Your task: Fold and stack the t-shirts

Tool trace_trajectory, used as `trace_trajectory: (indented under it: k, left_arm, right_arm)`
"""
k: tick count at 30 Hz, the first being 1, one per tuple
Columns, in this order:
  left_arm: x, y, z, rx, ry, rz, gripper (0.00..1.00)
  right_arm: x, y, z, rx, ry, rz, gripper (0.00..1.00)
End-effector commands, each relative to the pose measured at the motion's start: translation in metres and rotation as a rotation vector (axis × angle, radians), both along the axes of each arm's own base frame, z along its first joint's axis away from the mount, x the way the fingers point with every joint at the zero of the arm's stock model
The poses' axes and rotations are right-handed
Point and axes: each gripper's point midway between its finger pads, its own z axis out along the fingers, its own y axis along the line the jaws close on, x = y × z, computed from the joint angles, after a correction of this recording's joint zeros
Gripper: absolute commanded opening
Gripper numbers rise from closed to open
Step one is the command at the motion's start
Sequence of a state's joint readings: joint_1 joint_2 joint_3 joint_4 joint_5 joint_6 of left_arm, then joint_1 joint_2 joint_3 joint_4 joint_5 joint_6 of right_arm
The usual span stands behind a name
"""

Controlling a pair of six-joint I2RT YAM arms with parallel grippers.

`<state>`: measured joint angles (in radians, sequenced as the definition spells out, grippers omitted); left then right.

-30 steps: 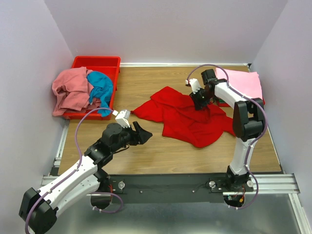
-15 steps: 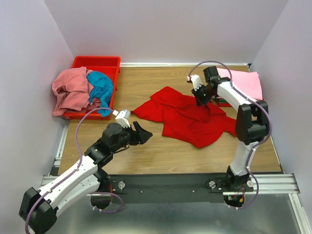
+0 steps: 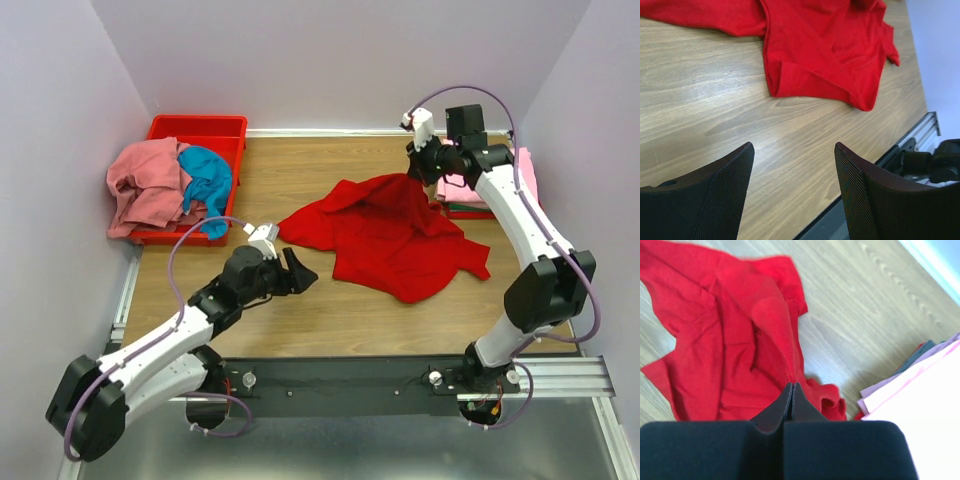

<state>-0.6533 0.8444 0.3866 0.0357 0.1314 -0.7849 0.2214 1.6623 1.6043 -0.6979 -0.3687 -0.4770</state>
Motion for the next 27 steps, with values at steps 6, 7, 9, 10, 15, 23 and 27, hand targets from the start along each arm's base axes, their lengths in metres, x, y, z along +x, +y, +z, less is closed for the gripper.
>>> trace_trajectory:
  k: [6,7,9,10,15,23,27]
  left_arm:
    - [0.042,-0.028,0.003,0.060,-0.062,-0.050,0.73]
    - [0.048,-0.033,0.009,0.052,-0.077,-0.056,0.72]
    - [0.055,-0.037,-0.001,0.083,-0.059,-0.061,0.71]
    - [0.061,-0.038,-0.001,0.098,-0.071,-0.063,0.70]
    - [0.100,-0.055,0.026,0.167,-0.191,-0.088,0.70]
    - [0.145,-0.095,0.068,0.434,-0.650,-0.318,0.66]
    - [0.149,-0.114,0.058,0.537,-0.751,-0.406,0.67]
  right_arm:
    - [-0.001,-0.002,0.064,0.050,-0.125,-0.055,0.00]
    - [0.000,-0.003,0.071,0.055,-0.142,-0.063,0.01]
    - [0.000,-0.003,0.078,0.056,-0.159,-0.065,0.00]
    - [-0.001,-0.003,0.080,0.059,-0.161,-0.064,0.01]
    - [-0.009,0.000,0.081,0.082,-0.151,-0.046,0.01]
    - [-0.017,0.003,0.077,0.103,-0.132,-0.033,0.00]
    - [-0.020,0.006,0.077,0.115,-0.124,-0.025,0.00]
